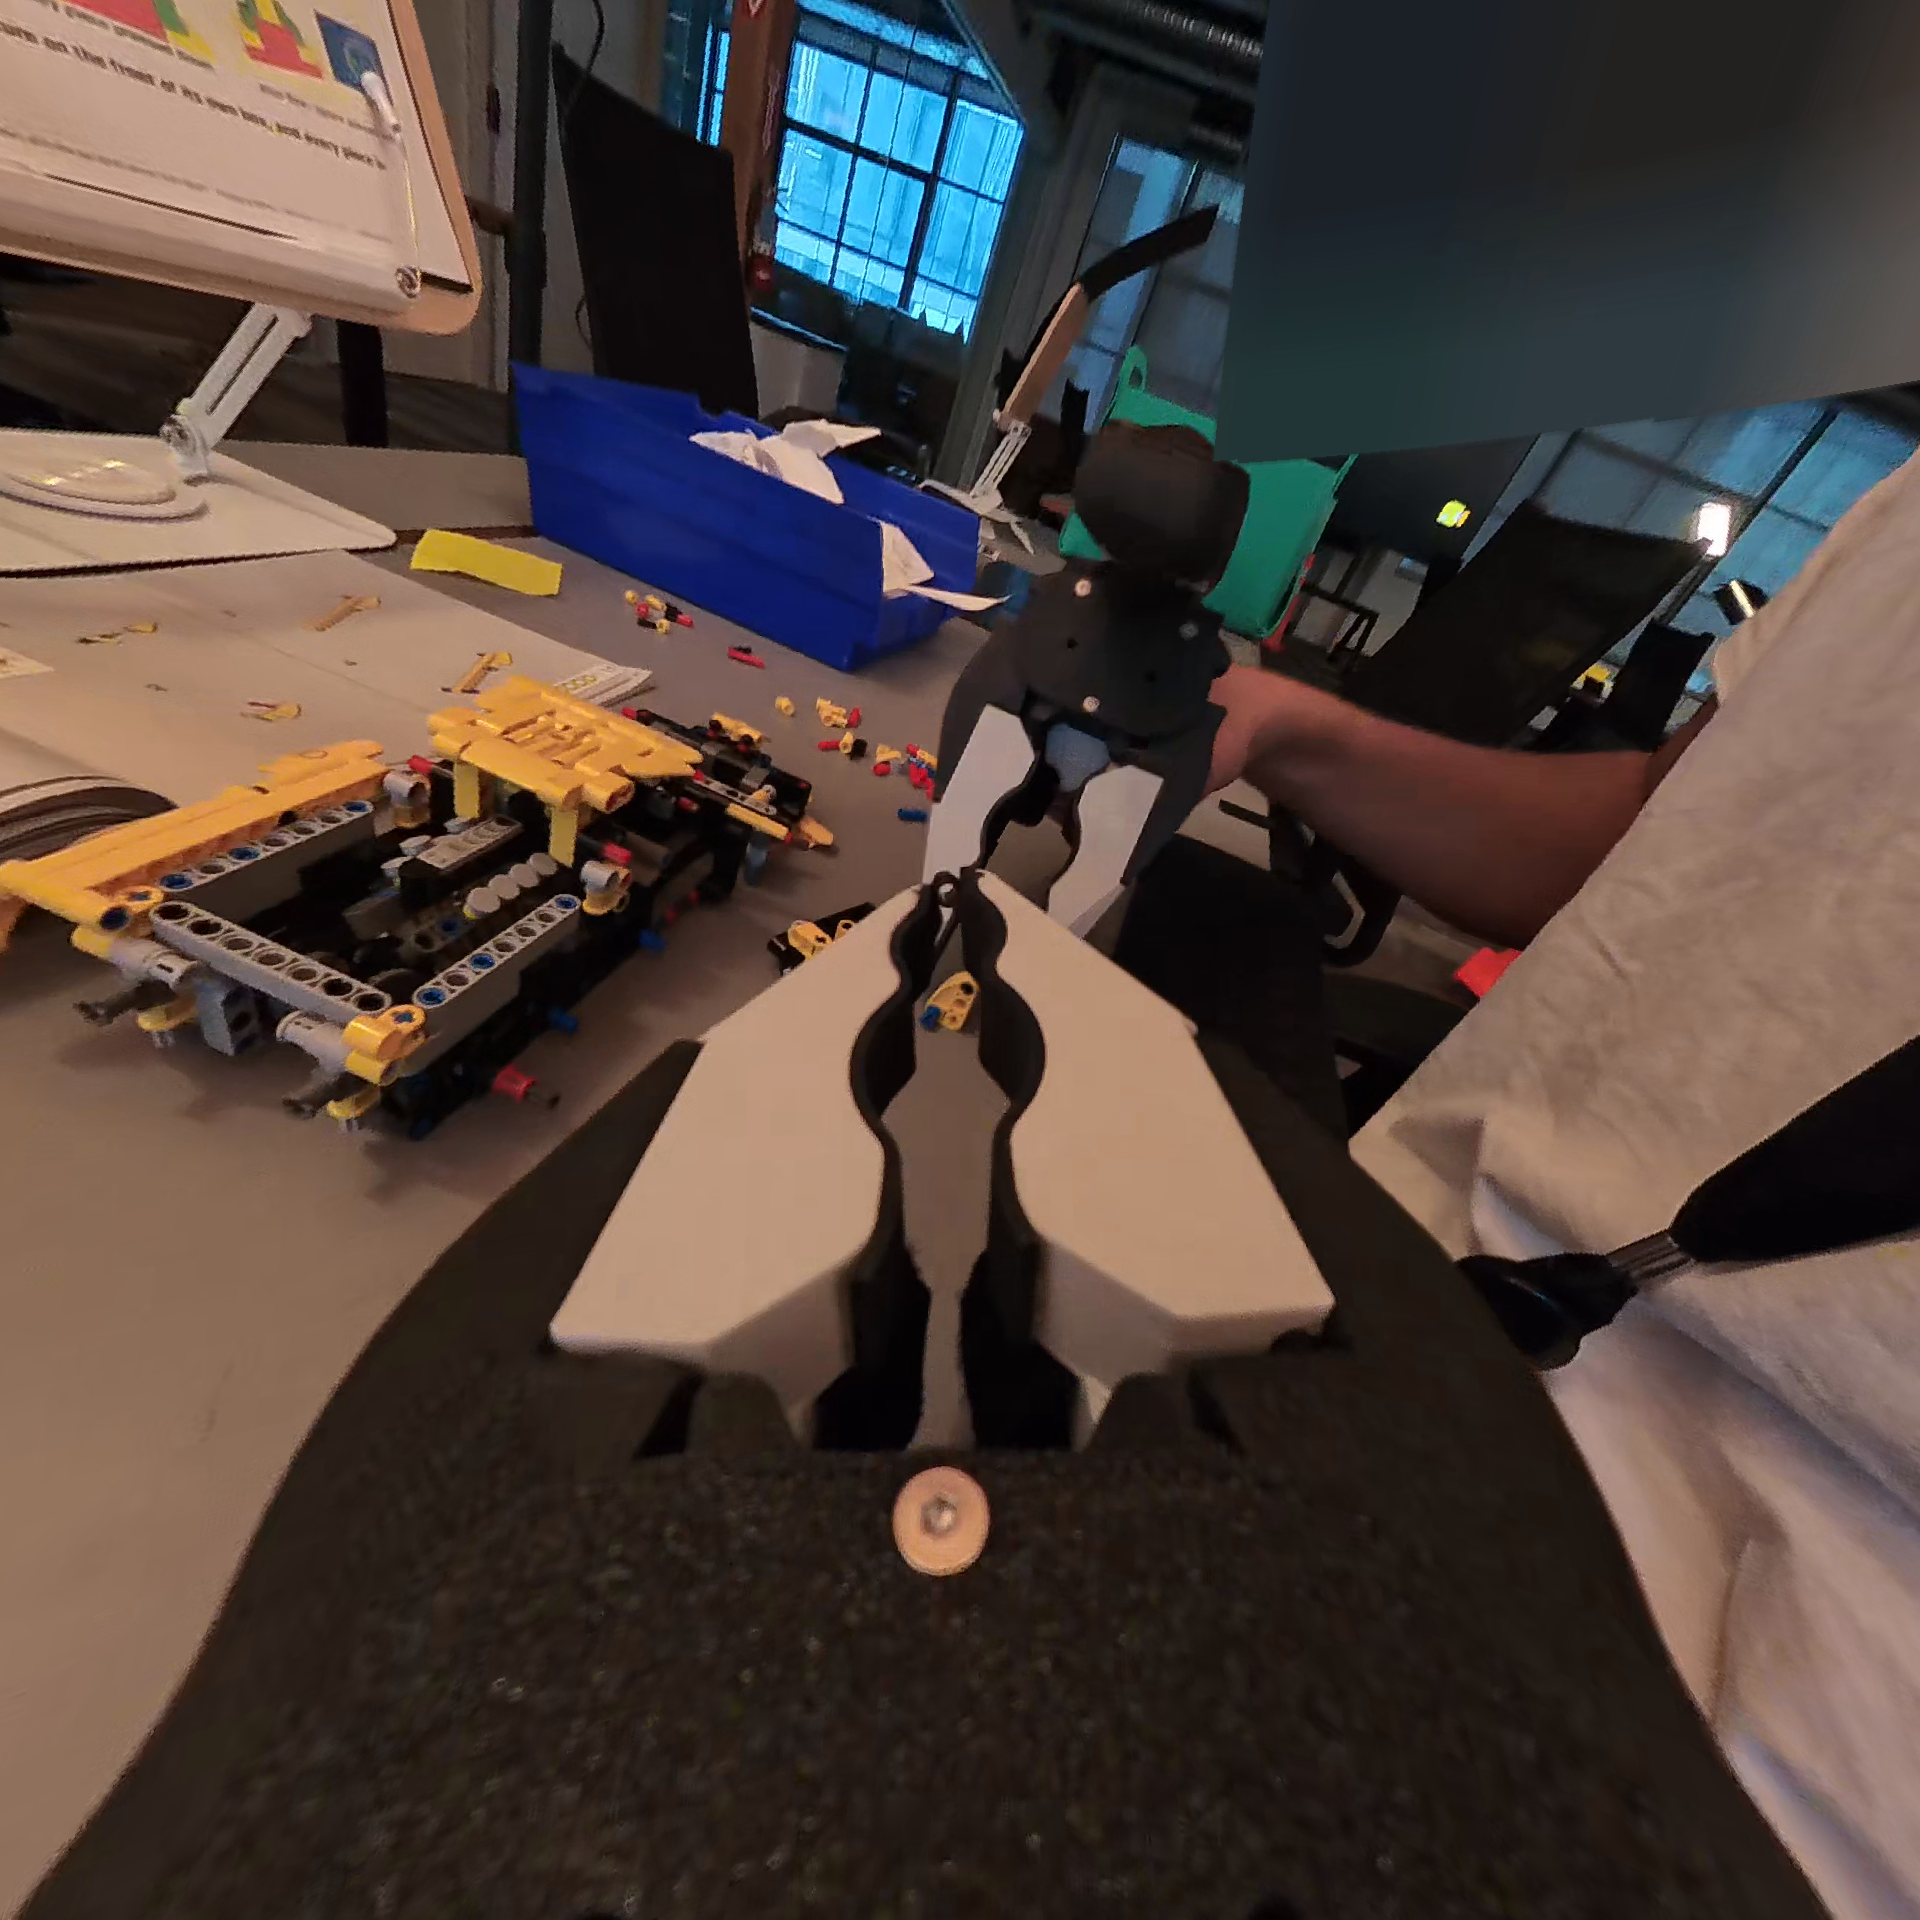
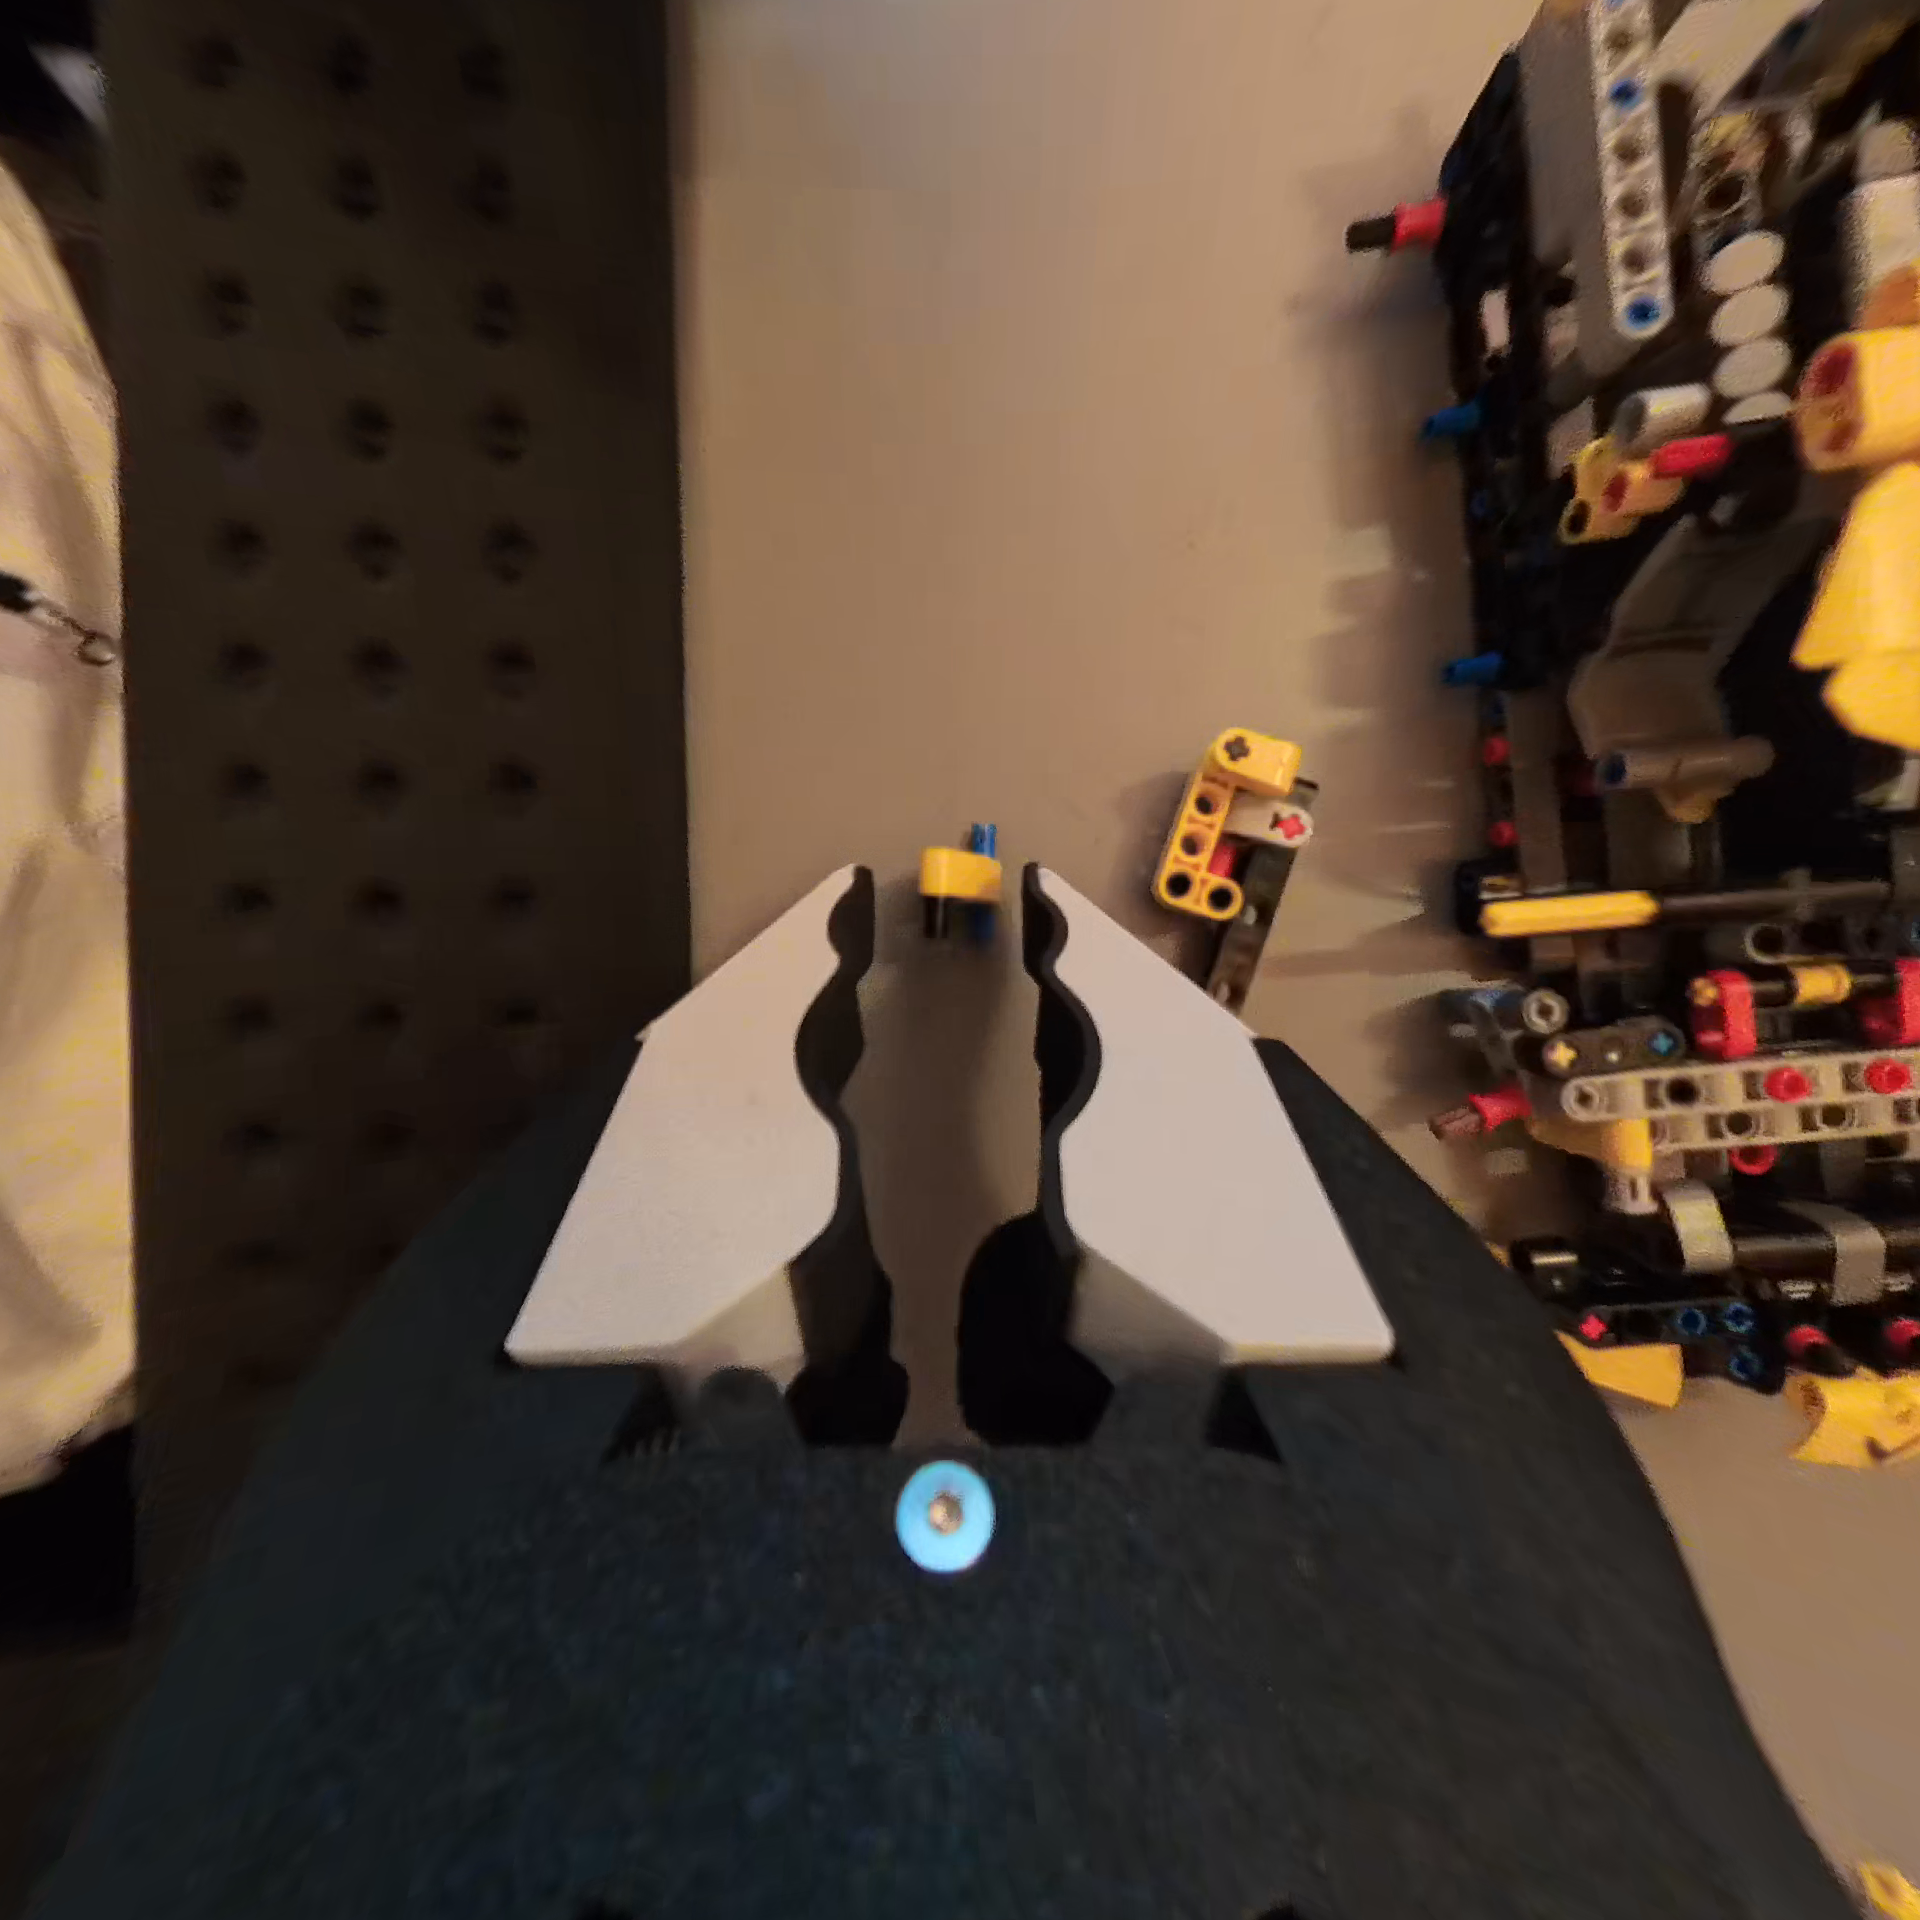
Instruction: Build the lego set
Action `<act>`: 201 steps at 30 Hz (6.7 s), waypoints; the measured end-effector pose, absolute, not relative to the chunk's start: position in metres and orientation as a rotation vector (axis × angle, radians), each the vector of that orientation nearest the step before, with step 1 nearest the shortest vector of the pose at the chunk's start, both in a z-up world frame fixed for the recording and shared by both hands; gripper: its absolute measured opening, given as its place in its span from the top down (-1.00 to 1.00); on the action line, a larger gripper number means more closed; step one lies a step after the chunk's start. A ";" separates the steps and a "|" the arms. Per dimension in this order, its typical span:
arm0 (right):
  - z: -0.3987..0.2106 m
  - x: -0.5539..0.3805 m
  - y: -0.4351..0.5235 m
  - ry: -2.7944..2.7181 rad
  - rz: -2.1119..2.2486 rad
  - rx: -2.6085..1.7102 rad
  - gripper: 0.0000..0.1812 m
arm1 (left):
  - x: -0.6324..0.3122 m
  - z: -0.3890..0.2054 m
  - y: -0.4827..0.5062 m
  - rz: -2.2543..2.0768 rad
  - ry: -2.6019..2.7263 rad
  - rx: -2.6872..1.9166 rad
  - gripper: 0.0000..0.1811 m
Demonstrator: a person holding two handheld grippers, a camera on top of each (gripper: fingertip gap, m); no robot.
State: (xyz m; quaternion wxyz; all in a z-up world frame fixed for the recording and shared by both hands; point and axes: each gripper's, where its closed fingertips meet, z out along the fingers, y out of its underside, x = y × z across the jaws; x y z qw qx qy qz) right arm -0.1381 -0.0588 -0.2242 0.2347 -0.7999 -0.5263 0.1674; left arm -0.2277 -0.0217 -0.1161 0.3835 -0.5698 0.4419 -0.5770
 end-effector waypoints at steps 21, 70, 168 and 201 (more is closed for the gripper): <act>-0.202 -0.149 -0.046 -1.212 0.558 -2.021 0.83 | -0.210 -0.133 -0.030 -1.476 1.229 -1.558 0.96; -0.156 -0.190 -0.119 -1.353 1.719 -1.980 0.86 | -0.180 -0.151 -0.117 -1.001 1.859 -0.806 0.98; -0.070 -0.195 0.013 -0.697 1.035 -1.537 0.57 | -0.223 -0.059 0.042 -1.919 0.596 -1.276 0.92; -0.100 -0.179 0.072 -0.518 0.924 -1.541 0.64 | -0.325 -0.078 0.171 -2.161 -0.251 -1.104 0.92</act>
